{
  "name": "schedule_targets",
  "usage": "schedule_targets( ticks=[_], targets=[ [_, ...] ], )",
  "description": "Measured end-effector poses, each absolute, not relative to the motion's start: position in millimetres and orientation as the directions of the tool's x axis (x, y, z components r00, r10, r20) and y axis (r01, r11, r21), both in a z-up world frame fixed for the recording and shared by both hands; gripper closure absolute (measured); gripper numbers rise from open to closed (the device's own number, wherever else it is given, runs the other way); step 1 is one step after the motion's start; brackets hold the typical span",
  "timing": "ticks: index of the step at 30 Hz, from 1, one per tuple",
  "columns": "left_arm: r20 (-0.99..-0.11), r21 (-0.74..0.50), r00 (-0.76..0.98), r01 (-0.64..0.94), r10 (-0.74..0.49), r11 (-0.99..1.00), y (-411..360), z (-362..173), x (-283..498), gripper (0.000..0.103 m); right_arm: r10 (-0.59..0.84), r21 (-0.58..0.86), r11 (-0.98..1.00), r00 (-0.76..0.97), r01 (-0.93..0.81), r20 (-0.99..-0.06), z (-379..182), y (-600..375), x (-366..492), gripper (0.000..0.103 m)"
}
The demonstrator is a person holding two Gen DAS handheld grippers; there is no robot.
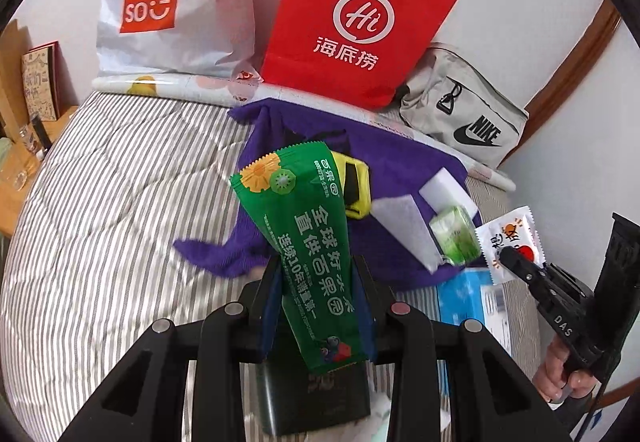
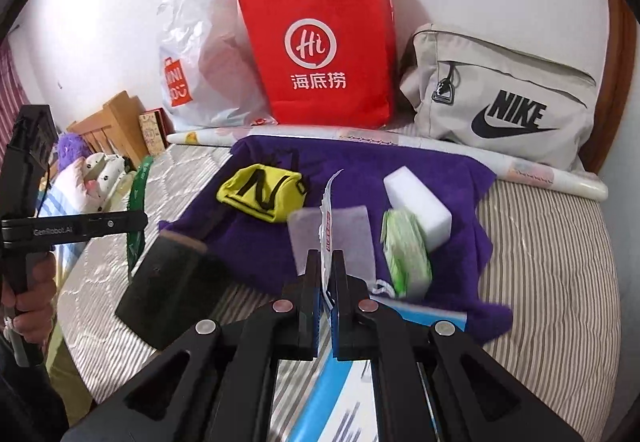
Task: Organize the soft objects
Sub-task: 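Lift and carry the green packet with the left tool and orange-slice packet with the right tool toward the towel, then lower both snack packets onto the purple towel and open both tools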
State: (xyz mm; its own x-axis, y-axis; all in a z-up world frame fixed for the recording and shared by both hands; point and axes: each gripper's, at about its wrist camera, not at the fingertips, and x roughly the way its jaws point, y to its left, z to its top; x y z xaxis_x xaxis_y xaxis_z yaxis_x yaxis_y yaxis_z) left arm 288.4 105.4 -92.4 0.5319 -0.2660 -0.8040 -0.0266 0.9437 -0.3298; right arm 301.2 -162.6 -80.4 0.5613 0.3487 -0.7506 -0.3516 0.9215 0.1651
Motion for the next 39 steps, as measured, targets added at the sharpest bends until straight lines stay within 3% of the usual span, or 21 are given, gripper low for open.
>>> schedule_targets(
  ticks=[16, 31, 36, 39],
  targets=[
    [-0.822, -0.368, 0.479, -0.035, -0.307, 0.929, 101, -118, 376, 0.071, 0.31, 0.156, 0.931, 0.489, -0.33, -0.815, -116, -145, 361, 0.099],
    [-0.859, -0.351, 0.409, -0.033, -0.308, 0.936, 81, -151, 406, 0.068, 0.293, 0.162, 0.933, 0.415, -0.322, -0.861, -146, -142, 384, 0.098],
    [-0.858, -0.361, 0.403, -0.027, -0.32, 0.932, 79, -150, 407, 0.062, 0.293, 0.17, 0.934, 0.402, -0.314, -0.867, -149, -143, 387, 0.097],
    [-0.851, -0.371, 0.408, -0.025, -0.329, 0.928, 79, -149, 404, 0.053, 0.299, 0.173, 0.931, 0.4, -0.32, -0.867, -148, -144, 386, 0.089]
  ],
)
